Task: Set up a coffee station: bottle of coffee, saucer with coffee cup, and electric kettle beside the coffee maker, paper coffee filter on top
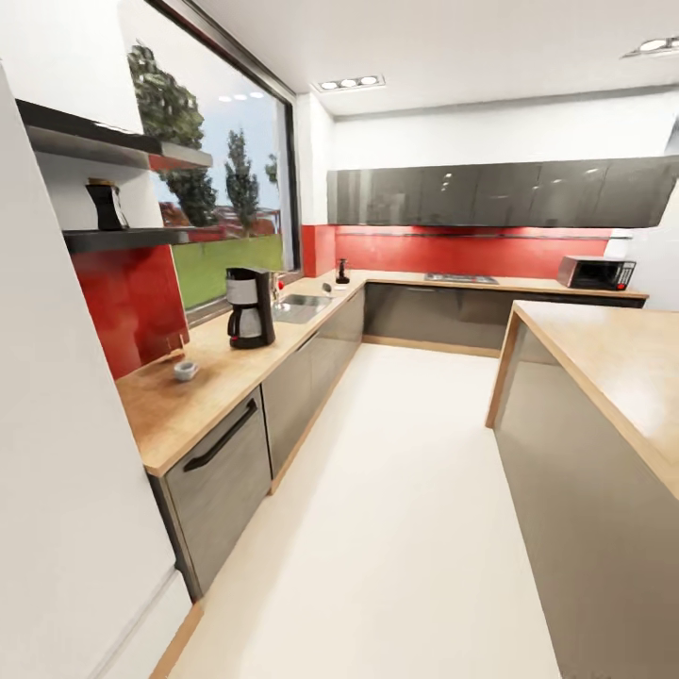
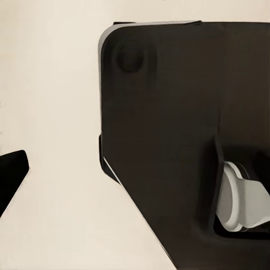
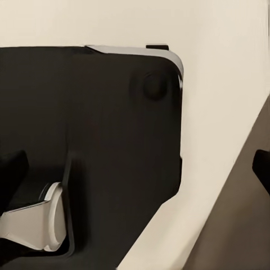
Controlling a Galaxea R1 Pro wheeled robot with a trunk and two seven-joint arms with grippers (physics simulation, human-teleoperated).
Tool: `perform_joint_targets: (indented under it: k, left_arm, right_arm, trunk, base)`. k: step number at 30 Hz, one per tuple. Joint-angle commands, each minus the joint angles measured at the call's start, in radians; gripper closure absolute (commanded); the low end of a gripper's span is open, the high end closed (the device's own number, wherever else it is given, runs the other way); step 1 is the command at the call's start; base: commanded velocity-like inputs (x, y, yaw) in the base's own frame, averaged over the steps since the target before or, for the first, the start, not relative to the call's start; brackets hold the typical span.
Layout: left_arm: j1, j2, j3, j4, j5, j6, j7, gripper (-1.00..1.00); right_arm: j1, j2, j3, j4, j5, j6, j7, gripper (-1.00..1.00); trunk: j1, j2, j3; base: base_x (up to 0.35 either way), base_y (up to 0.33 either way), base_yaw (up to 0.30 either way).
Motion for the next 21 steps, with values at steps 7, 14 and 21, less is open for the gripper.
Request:
perform_joint_targets:
  k: [7,14,21]
  left_arm:
    - [-0.002,0.004,0.001,0.001,0.000,-0.003,0.002,-1.00]
    - [-0.002,0.015,0.002,0.001,0.022,-0.005,0.002,-1.00]
    - [-0.052,0.022,0.001,-0.002,0.048,-0.014,-0.010,-1.00]
  right_arm:
    - [0.000,0.000,0.000,-0.026,0.001,-0.003,-0.002,-1.00]
    - [0.000,-0.002,0.003,-0.044,0.003,-0.003,-0.005,-1.00]
    - [0.000,-0.034,0.003,-0.199,0.004,-0.004,-0.006,-1.00]
  trunk:
    - [0.000,-0.001,0.000]
    - [0.000,-0.001,0.000]
    - [0.000,-0.001,0.000]
  base:
    - [0.000,0.000,-0.280]
    - [0.000,0.000,-0.052]
    - [0.000,0.000,-0.003]
